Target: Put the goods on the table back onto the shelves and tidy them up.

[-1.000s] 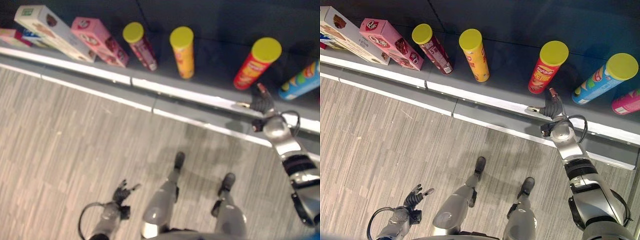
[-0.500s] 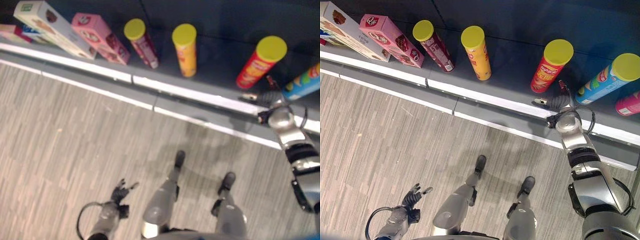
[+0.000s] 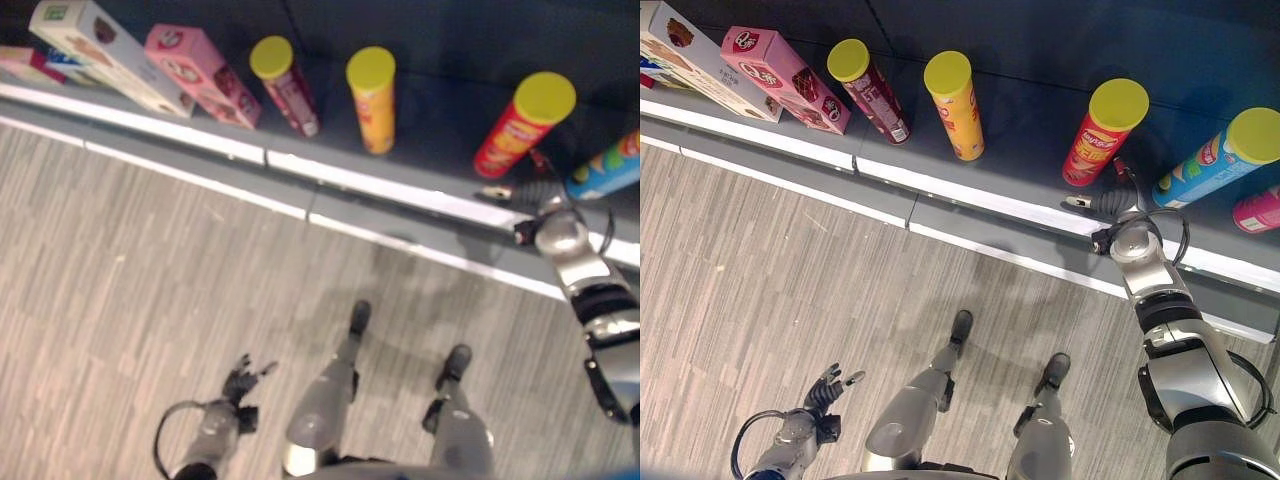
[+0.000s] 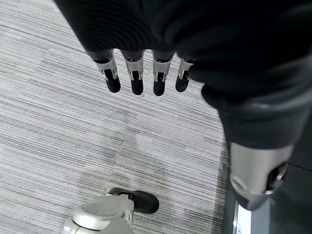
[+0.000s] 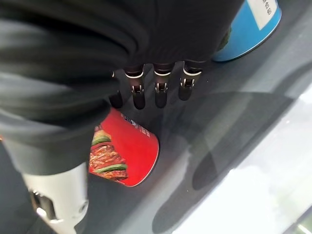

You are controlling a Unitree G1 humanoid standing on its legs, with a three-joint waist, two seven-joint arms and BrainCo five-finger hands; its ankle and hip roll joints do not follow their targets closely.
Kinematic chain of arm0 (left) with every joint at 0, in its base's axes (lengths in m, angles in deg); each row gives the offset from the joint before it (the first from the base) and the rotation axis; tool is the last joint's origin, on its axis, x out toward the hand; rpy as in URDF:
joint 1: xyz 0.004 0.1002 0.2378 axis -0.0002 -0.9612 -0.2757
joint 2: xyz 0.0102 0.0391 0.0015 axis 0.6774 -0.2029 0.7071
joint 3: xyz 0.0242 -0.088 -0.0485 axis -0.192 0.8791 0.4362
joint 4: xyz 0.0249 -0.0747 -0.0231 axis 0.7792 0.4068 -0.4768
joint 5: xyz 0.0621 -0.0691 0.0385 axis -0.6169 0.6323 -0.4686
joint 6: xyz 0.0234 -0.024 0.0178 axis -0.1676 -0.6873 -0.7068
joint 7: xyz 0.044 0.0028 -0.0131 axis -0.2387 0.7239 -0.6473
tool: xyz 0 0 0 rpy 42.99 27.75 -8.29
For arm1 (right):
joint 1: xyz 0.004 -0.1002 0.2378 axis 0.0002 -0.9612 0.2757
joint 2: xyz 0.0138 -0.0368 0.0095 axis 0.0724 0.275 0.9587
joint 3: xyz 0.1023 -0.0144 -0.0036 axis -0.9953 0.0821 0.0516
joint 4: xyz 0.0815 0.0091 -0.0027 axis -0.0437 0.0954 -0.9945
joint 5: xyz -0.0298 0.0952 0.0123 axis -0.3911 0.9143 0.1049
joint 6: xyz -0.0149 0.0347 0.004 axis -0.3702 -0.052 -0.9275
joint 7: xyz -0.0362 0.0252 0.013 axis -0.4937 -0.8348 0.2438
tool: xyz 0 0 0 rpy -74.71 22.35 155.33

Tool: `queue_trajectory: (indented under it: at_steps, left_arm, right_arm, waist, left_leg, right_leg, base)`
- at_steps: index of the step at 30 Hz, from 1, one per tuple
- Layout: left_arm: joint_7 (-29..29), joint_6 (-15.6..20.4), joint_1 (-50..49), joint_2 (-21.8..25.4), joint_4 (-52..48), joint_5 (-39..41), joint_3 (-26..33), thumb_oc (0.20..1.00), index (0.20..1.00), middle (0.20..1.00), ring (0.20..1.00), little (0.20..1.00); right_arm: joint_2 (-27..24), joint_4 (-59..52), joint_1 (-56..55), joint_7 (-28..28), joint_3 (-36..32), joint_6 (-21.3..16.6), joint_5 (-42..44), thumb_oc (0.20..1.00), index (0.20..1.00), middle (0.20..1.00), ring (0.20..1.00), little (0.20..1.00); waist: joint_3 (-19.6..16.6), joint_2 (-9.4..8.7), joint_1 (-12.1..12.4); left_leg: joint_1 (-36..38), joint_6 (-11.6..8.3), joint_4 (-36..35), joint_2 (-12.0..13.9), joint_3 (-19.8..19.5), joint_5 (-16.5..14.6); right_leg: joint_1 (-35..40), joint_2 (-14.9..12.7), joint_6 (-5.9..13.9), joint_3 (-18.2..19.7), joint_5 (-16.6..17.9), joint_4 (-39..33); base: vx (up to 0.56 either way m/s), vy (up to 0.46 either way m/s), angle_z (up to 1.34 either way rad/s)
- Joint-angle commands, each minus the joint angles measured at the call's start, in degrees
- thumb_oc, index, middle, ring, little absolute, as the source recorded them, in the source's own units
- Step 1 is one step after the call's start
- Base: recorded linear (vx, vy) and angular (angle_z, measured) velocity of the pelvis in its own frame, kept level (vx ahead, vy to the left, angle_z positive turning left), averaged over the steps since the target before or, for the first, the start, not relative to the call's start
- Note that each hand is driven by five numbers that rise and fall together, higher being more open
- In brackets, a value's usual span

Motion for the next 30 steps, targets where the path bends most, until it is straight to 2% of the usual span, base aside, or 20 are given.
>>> queue_trajectory:
  at_steps: [1, 21, 26, 30]
  left_arm:
    - [-1.5, 0.9, 1.3, 3.4, 1.0, 1.3, -2.0, 1.000, 1.000, 1.000, 1.000, 1.000]
    - [-2.2, 1.0, 2.0, 3.0, 1.8, 1.4, -1.8, 1.000, 1.000, 1.000, 1.000, 1.000]
    - [-3.1, 1.2, 2.8, 2.7, 1.8, 1.5, -1.5, 1.000, 1.000, 1.000, 1.000, 1.000]
    - [-4.6, 0.6, 5.0, 2.3, 3.2, 0.9, 0.3, 1.000, 1.000, 1.000, 1.000, 1.000]
  right_arm:
    - [-1.2, -1.5, 4.6, -0.6, 4.5, -2.0, -1.2, 1.000, 1.000, 1.000, 1.000, 1.000]
    - [0.9, -1.9, 5.6, -1.2, 6.0, -1.6, -3.4, 1.000, 1.000, 1.000, 1.000, 1.000]
    - [0.0, -0.8, 5.9, -5.5, 5.3, -0.7, -8.2, 1.000, 1.000, 1.000, 1.000, 1.000]
    - [0.3, -8.4, 0.7, -7.8, 2.0, 0.6, -12.6, 1.000, 1.000, 1.000, 1.000, 1.000]
  waist:
    - [-1.5, -2.67, 1.3]
    - [-1.6, -2.89, 1.4]
    - [-1.8, -3.30, 0.6]
    - [-2.6, -4.46, -1.2]
  left_leg:
    - [-0.7, -2.99, 0.0, 1.5, 2.0, -5.1]
    - [-1.0, -2.97, 0.0, 1.5, 2.3, -4.9]
    - [-0.7, -2.92, 0.0, 1.6, 2.7, -5.1]
    - [0.2, -2.88, 0.0, 2.1, 3.6, -5.8]
  right_leg:
    - [-6.7, -6.2, 1.55, 5.7, -2.3, 8.6]
    - [-7.2, -6.3, 1.60, 6.0, -2.1, 8.7]
    - [-7.1, -6.1, 1.64, 6.4, -1.9, 8.5]
    - [-6.9, -5.9, 1.71, 7.1, -1.9, 8.2]
  base:
    - [0.00, 0.000, 0.00]
    - [0.00, 0.000, 0.00]
    - [0.00, 0.000, 0.00]
    - [0.01, 0.004, -0.01]
